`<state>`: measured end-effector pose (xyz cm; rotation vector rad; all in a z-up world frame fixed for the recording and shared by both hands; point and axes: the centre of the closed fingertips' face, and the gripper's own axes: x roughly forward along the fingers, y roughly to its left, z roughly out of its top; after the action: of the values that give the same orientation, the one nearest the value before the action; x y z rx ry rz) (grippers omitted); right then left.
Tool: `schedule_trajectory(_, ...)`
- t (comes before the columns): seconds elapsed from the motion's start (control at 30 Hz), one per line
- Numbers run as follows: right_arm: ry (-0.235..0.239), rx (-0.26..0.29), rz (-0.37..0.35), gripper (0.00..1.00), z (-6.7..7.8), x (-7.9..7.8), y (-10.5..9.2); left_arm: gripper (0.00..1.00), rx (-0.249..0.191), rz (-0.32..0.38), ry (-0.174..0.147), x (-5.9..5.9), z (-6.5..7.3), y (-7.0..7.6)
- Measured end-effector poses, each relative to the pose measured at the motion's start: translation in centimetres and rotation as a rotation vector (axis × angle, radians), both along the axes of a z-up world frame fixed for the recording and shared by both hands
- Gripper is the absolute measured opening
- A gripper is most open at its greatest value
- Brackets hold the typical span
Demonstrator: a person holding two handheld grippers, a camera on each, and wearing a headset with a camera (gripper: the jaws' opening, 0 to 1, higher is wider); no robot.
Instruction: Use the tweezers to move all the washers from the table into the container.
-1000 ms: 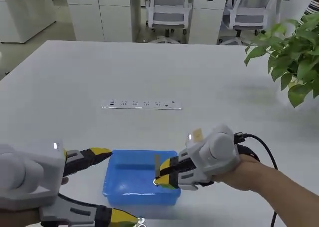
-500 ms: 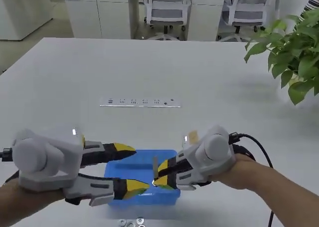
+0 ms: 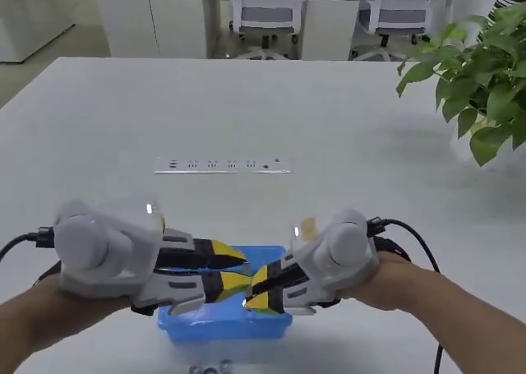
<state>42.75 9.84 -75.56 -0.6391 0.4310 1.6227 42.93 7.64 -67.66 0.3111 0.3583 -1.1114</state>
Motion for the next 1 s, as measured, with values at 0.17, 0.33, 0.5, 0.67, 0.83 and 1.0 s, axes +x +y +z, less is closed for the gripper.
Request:
schedule_trajectory(0.17, 0.002, -0.001, 0.0, 0.09, -0.2, 0.1, 0.1, 0.07, 0.007, -0.024, 0.004, 0.3, -0.5, -0.2)
schedule_trajectory(0.33, 0.002, -0.014, 0.0, 0.09, -0.8, 0.3, 0.1, 0.06, 0.025, -0.049, 0.001, 0.5, -1.1, -0.2)
schedule_trajectory(0.5, 0.001, -0.027, 0.002, 0.1, -1.2, 0.4, 0.2, 0.06, 0.036, -0.06, 0.006, 0.5, -1.4, -0.3)
schedule_trajectory(0.67, -0.004, -0.04, 0.002, 0.1, -1.6, 0.5, 0.3, 0.06, 0.048, -0.066, 0.01, 0.5, -1.7, -0.5)
schedule_trajectory(0.83, -0.004, -0.044, -0.001, 0.1, -1.7, 0.6, 0.3, 0.06, 0.052, -0.068, 0.013, 0.5, -1.7, -0.6)
schedule_trajectory(1.0, -0.004, -0.041, -0.006, 0.11, -1.7, 0.6, 0.2, 0.06, 0.054, -0.069, 0.011, 0.6, -1.7, -0.4)
